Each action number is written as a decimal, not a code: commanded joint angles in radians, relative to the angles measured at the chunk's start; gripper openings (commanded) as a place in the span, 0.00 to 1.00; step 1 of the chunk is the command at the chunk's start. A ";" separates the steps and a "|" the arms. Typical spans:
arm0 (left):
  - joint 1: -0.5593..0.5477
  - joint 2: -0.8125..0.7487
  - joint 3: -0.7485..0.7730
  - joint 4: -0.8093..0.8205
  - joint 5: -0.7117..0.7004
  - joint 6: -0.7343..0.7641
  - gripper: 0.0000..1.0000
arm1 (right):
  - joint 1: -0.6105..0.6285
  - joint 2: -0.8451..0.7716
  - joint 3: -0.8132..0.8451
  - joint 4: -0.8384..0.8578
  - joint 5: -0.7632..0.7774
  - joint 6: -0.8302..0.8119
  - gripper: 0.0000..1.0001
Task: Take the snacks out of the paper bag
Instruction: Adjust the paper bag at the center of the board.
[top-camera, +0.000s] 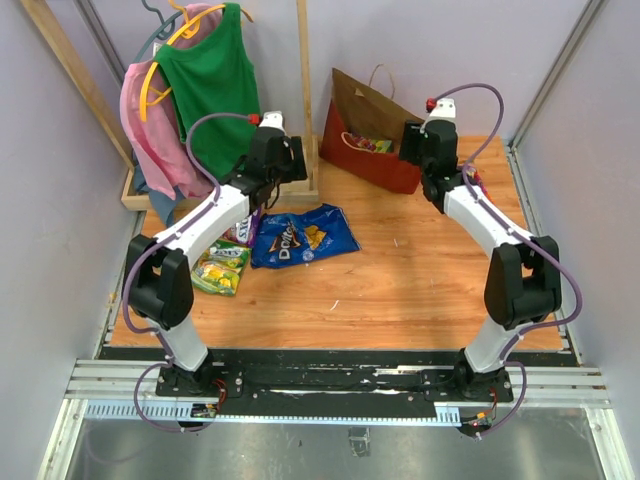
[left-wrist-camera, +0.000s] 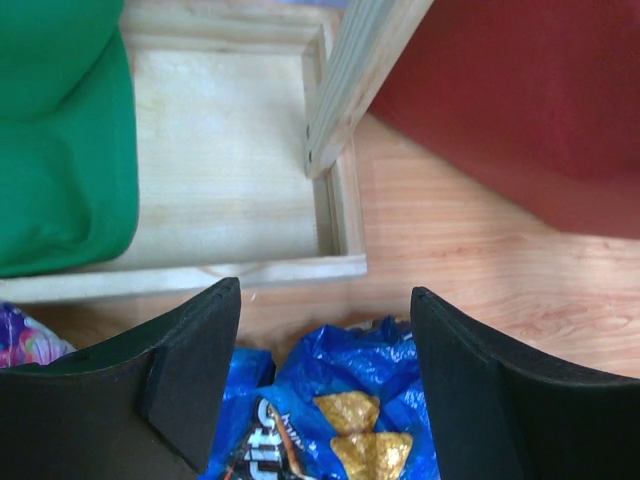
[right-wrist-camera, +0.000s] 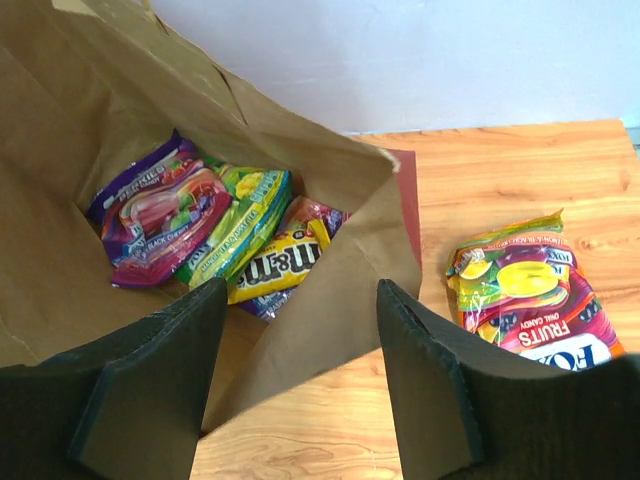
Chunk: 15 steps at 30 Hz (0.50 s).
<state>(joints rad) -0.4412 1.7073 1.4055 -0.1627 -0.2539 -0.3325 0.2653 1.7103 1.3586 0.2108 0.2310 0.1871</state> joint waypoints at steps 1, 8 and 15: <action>0.015 0.035 0.087 0.011 -0.006 0.032 0.73 | -0.003 -0.002 -0.038 -0.019 0.003 0.008 0.62; 0.015 0.105 0.163 0.002 0.019 0.038 0.73 | -0.003 -0.036 -0.114 -0.019 0.003 0.011 0.62; 0.015 0.138 0.200 -0.005 -0.046 0.065 0.73 | -0.003 -0.106 -0.226 0.033 0.033 0.038 0.61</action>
<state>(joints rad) -0.4332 1.8267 1.5562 -0.1703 -0.2584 -0.2955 0.2653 1.6539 1.1847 0.2287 0.2295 0.1970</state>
